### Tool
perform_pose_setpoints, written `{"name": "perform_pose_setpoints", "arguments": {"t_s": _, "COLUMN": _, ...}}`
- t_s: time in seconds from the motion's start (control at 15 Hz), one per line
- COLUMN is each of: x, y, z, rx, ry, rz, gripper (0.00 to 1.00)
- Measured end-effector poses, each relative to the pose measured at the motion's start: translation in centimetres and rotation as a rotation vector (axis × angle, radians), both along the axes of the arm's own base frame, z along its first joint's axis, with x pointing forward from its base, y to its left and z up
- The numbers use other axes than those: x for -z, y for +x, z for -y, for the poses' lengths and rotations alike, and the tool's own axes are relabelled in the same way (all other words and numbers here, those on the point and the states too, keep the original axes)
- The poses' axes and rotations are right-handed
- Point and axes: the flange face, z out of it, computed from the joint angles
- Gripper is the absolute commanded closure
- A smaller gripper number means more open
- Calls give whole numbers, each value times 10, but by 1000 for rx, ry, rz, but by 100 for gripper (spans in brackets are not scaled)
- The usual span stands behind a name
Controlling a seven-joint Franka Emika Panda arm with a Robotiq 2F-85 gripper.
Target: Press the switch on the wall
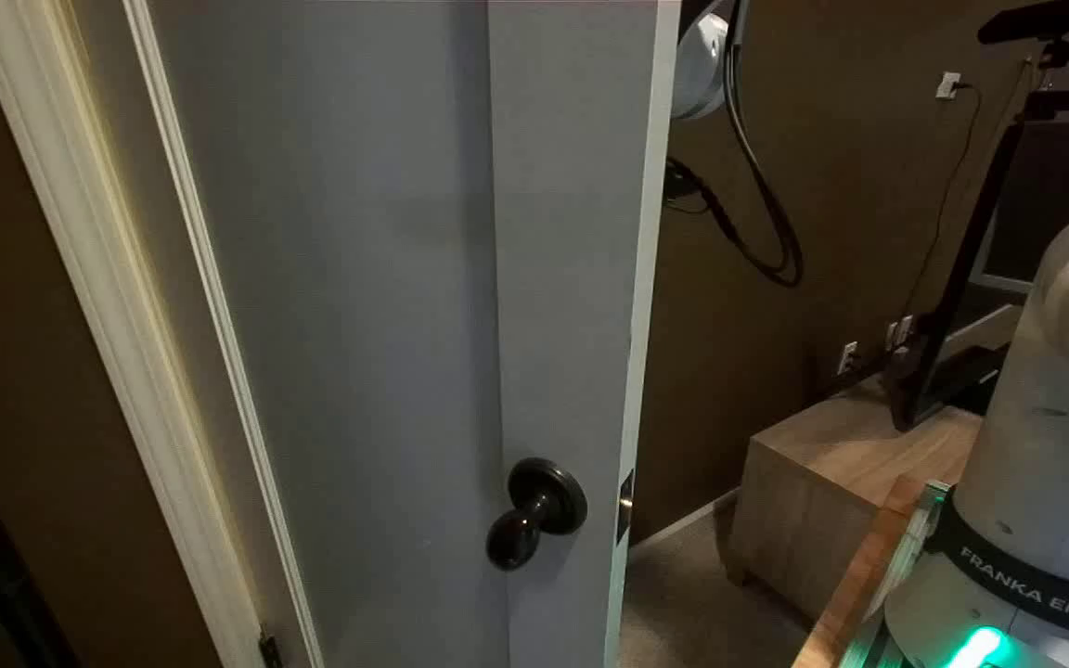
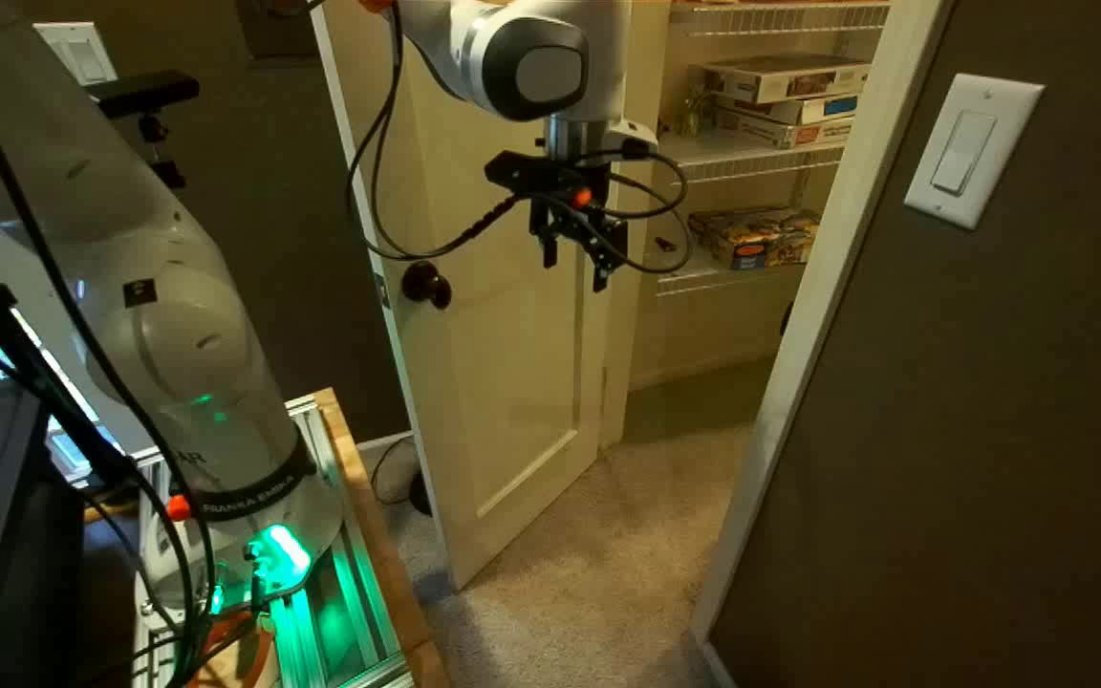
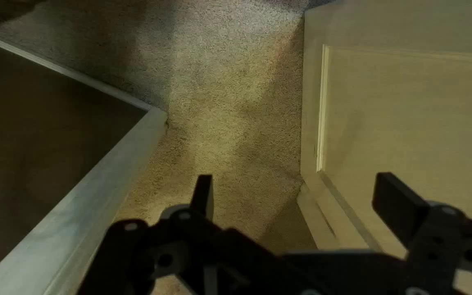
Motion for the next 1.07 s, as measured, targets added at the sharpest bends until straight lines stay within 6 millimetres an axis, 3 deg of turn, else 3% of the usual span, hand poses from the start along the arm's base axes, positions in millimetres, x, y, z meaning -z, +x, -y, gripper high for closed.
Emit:
{"name": "perform_pose_setpoints", "arguments": {"t_s": 0.4, "x": -2, "y": 2, "z": 4, "rx": 30, "ry": -16, "rz": 21, "gripper": 0}}
{"name": "perform_pose_setpoints", "arguments": {"t_s": 0.6, "x": -16, "y": 5, "z": 33, "rx": 151, "ry": -70, "rz": 94, "gripper": 0}}
{"name": "perform_pose_setpoints", "arguments": {"t_s": 0.67, "x": -24, "y": 3, "z": 47, "rx": 201, "ry": -81, "rz": 112, "gripper": 21}}
{"name": "perform_pose_setpoints", "arguments": {"t_s": 1.07, "x": -81, "y": -29, "z": 128, "rx": 477, "ry": -103, "rz": 260, "gripper": 62}}
